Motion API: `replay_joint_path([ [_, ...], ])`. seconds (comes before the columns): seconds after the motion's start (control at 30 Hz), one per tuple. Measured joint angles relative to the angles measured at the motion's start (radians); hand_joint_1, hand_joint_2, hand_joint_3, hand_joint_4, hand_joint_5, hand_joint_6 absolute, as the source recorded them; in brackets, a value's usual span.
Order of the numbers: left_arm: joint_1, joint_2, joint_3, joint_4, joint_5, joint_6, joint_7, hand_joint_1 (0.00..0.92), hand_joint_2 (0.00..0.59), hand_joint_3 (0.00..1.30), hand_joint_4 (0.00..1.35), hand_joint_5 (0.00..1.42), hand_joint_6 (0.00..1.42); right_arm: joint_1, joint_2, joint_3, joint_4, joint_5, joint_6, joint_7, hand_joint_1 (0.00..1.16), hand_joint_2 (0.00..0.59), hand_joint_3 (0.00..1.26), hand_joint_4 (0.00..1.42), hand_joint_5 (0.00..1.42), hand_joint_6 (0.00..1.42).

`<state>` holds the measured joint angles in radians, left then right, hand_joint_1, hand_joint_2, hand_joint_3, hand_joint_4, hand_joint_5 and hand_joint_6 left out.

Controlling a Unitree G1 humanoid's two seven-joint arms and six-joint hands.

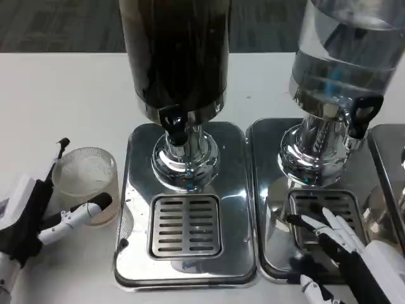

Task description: Grasp the cup under the faucet to collect the drink, then remove the cup.

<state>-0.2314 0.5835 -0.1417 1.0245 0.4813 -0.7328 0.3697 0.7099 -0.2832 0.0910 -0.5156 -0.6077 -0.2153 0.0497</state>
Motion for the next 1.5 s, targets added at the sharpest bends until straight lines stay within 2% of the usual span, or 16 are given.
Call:
replay_joint_path([
  [0.2, 0.0, 0.0, 0.0, 0.001, 0.0, -0.011, 0.008, 0.116, 0.103, 0.0, 0.0, 0.17, 0.18, 0.0, 0.0, -0.001, 0.001, 0.001, 0.004, 0.0, 0.48, 0.585, 0.18, 0.02, 0.0, 0.2],
  [0.3, 0.0, -0.002, 0.0, 0.007, 0.0, -0.037, 0.029, 0.148, 0.129, 0.01, 0.0, 0.24, 0.24, -0.001, -0.001, -0.003, 0.001, 0.002, 0.004, 0.0, 0.48, 0.585, 0.18, 0.02, 0.0, 0.2],
  [0.53, -0.016, -0.013, 0.0, 0.027, 0.0, -0.07, 0.043, 0.215, 0.169, 0.19, 0.13, 0.48, 0.51, 0.0, -0.001, -0.009, 0.001, 0.005, 0.004, 0.0, 0.48, 0.585, 0.18, 0.03, 0.0, 0.2],
  [0.7, -0.029, -0.015, 0.0, 0.047, 0.0, -0.079, 0.05, 0.221, 0.181, 0.24, 0.2, 0.59, 0.65, 0.0, -0.001, -0.009, 0.001, 0.006, 0.004, 0.0, 0.48, 0.585, 0.18, 0.04, 0.0, 0.2],
  [1.07, -0.04, -0.019, 0.0, 0.071, 0.0, -0.105, 0.059, 0.206, 0.189, 0.24, 0.26, 0.67, 0.76, -0.014, -0.001, -0.008, 0.001, 0.011, 0.004, 0.001, 0.48, 0.585, 0.18, 0.06, 0.0, 0.19],
  [1.23, -0.04, -0.022, -0.002, 0.072, 0.004, -0.115, 0.085, 0.224, 0.197, 0.28, 0.31, 0.7, 0.8, -0.033, -0.001, -0.008, 0.002, 0.016, 0.005, 0.003, 0.48, 0.585, 0.18, 0.06, 0.0, 0.18],
  [1.5, -0.039, -0.022, -0.004, 0.072, 0.007, -0.127, 0.098, 0.226, 0.193, 0.28, 0.32, 0.7, 0.8, -0.047, -0.001, -0.005, 0.011, 0.027, 0.012, 0.012, 0.48, 0.585, 0.17, 0.07, 0.0, 0.18],
])
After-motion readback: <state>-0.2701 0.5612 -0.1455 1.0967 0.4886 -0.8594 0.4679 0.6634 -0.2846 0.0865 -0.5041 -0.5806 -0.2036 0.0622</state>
